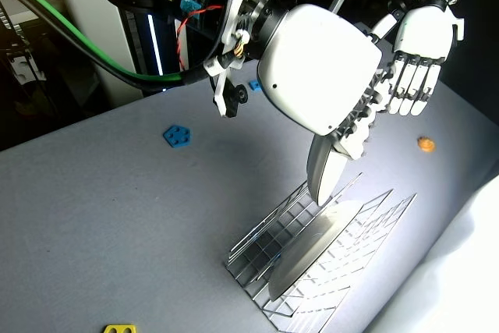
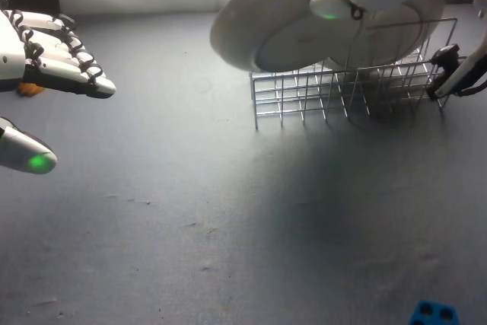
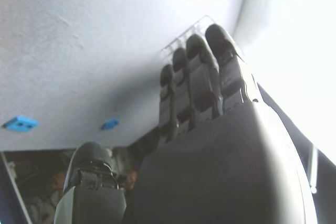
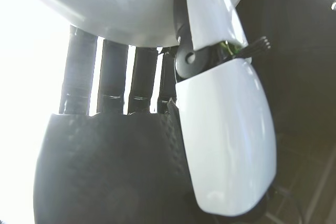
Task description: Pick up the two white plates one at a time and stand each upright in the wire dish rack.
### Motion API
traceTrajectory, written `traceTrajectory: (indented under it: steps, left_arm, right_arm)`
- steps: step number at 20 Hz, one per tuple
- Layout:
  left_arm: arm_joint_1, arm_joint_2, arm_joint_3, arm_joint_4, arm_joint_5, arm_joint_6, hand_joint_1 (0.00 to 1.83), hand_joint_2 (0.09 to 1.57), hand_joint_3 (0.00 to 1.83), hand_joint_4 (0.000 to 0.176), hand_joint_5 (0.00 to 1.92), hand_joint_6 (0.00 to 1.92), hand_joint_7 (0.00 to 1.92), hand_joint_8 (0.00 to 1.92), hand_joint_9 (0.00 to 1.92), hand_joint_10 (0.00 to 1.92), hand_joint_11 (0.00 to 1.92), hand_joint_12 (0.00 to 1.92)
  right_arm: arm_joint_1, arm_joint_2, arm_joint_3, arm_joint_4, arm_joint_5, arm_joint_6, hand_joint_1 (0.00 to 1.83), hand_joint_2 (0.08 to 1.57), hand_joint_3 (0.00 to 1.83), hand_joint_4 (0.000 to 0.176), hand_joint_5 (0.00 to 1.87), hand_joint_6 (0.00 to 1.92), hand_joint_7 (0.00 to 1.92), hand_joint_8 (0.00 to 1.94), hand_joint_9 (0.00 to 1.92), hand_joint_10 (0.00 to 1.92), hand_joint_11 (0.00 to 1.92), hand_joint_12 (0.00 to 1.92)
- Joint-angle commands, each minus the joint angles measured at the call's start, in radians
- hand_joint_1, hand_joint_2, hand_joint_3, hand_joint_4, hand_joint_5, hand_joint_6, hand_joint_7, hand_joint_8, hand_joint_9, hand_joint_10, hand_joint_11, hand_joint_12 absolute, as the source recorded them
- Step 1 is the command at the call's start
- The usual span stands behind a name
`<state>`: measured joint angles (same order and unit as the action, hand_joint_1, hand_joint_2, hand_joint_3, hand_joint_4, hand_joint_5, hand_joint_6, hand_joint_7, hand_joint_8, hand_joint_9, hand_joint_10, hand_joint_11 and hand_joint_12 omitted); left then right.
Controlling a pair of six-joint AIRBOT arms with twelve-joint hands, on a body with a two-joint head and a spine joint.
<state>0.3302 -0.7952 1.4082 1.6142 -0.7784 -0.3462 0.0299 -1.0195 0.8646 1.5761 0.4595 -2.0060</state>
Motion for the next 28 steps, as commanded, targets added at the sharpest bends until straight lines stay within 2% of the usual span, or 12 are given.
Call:
traceTrajectory:
  steps: [1, 4, 8, 15, 24, 26, 28]
  left_arm:
    - [-0.009, 0.003, 0.008, -0.059, -0.008, -0.003, 0.00, 1.11, 0.00, 0.000, 0.24, 0.00, 0.29, 0.01, 0.27, 0.01, 0.00, 0.61]
    - [-0.009, 0.001, 0.004, -0.050, -0.008, -0.003, 0.00, 1.12, 0.00, 0.000, 0.26, 0.01, 0.31, 0.01, 0.28, 0.01, 0.00, 0.63]
    - [-0.006, 0.004, -0.008, -0.048, -0.008, -0.003, 0.00, 1.12, 0.00, 0.000, 0.22, 0.00, 0.27, 0.00, 0.24, 0.00, 0.00, 0.54]
    - [-0.005, 0.000, -0.004, -0.046, -0.007, -0.003, 0.00, 1.12, 0.00, 0.000, 0.25, 0.00, 0.31, 0.00, 0.28, 0.00, 0.00, 0.63]
    - [-0.002, -0.006, -0.005, -0.046, -0.006, -0.003, 0.00, 1.11, 0.00, 0.000, 0.26, 0.00, 0.31, 0.00, 0.28, 0.00, 0.00, 0.63]
    - [-0.002, -0.006, -0.004, -0.046, -0.006, -0.003, 0.00, 1.12, 0.00, 0.000, 0.24, 0.00, 0.29, 0.00, 0.26, 0.00, 0.00, 0.58]
    - [-0.002, -0.007, -0.002, -0.046, -0.006, -0.003, 0.00, 1.11, 0.00, 0.000, 0.28, 0.01, 0.33, 0.01, 0.29, 0.01, 0.00, 0.66]
  right_arm:
    - [0.012, 0.008, 0.002, -0.053, 0.020, 0.014, 1.37, 1.14, 0.00, 0.000, 0.84, 1.14, 0.97, 1.01, 0.85, 1.29, 0.67, 1.46]
    - [0.008, 0.008, 0.017, -0.053, 0.041, 0.016, 1.37, 1.14, 0.00, 0.000, 0.86, 1.11, 0.99, 0.98, 0.85, 1.29, 0.67, 1.47]
    - [-0.003, 0.011, 0.035, -0.053, 0.048, 0.017, 1.37, 1.13, 0.00, 0.000, 0.85, 1.12, 0.98, 0.98, 0.87, 1.27, 0.69, 1.43]
    - [-0.021, 0.011, 0.071, -0.053, 0.039, 0.022, 1.37, 1.14, 0.00, 0.000, 0.84, 1.14, 0.97, 1.01, 0.85, 1.28, 0.68, 1.44]
    - [-0.062, -0.007, 0.094, -0.052, -0.003, 0.024, 1.37, 1.14, 0.00, 0.000, 0.86, 1.10, 0.97, 1.01, 0.86, 1.29, 0.68, 1.45]
    - [-0.071, -0.021, 0.109, -0.052, -0.006, 0.024, 1.37, 1.14, 0.00, 0.000, 0.86, 1.10, 0.97, 1.02, 0.85, 1.29, 0.67, 1.44]
    - [-0.075, -0.031, 0.124, -0.052, -0.010, 0.025, 1.37, 1.14, 0.00, 0.000, 0.85, 1.14, 0.96, 1.02, 0.84, 1.30, 0.67, 1.45]
